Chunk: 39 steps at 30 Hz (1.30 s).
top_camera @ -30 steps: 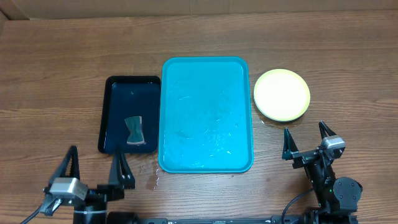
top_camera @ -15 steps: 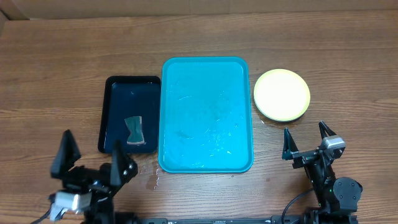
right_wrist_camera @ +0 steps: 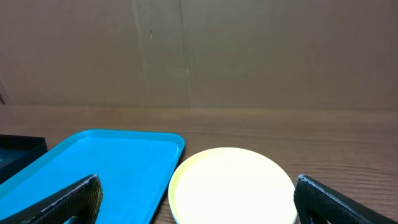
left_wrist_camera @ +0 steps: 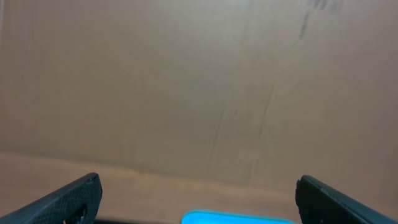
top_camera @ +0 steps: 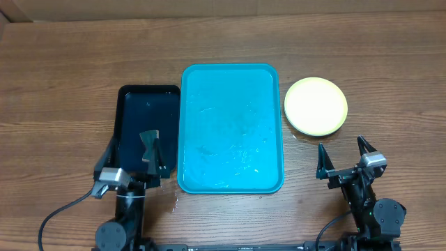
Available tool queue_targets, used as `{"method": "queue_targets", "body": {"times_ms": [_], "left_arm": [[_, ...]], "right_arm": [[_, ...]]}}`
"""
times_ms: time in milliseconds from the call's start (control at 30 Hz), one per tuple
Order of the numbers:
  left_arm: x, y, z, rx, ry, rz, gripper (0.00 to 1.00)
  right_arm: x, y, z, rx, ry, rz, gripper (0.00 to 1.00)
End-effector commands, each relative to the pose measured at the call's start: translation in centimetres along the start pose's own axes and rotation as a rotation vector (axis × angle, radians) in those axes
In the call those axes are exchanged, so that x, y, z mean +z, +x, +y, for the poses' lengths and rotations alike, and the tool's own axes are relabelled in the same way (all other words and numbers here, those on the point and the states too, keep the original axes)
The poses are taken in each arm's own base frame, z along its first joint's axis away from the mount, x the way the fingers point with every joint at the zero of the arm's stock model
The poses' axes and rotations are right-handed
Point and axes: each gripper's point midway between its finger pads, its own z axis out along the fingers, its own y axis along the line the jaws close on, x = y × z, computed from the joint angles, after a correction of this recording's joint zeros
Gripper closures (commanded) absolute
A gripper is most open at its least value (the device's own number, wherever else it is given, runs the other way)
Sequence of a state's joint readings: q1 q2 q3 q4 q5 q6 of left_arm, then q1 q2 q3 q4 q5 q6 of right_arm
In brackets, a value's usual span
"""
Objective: Clean dirty plates on tray and stack at the side
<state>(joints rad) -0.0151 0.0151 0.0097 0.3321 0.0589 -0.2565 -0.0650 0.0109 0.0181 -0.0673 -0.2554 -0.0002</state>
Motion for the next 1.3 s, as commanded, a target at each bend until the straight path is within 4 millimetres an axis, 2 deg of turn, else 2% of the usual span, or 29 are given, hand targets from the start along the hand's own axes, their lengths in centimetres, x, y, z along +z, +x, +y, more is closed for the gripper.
{"method": "queue_targets", "body": {"times_ms": [0,200,367,1267], "left_arm": [[-0.4,3.4,1.9,-0.011,-0.09,0.13,0.0],[-2.2,9.3,3.6,0.068,-0.155,0.386,0.0],[-2.1,9.3,2.9,0.163,-0.097,0.392,0.0],[-2.1,9.3,3.0,0.145,-0.107,0.391,0.0]], "right_arm": [[0.0,0.2,-0.1,-0.003,0.004,-0.003,0.0],[0.0,0.2,-0.1,-0.003,0.004,-0.003,0.0],[0.0,0.2,-0.1,-0.003,0.004,-0.003,0.0],[0.0,0.2,-0.1,-0.003,0.004,-0.003,0.0]]}}
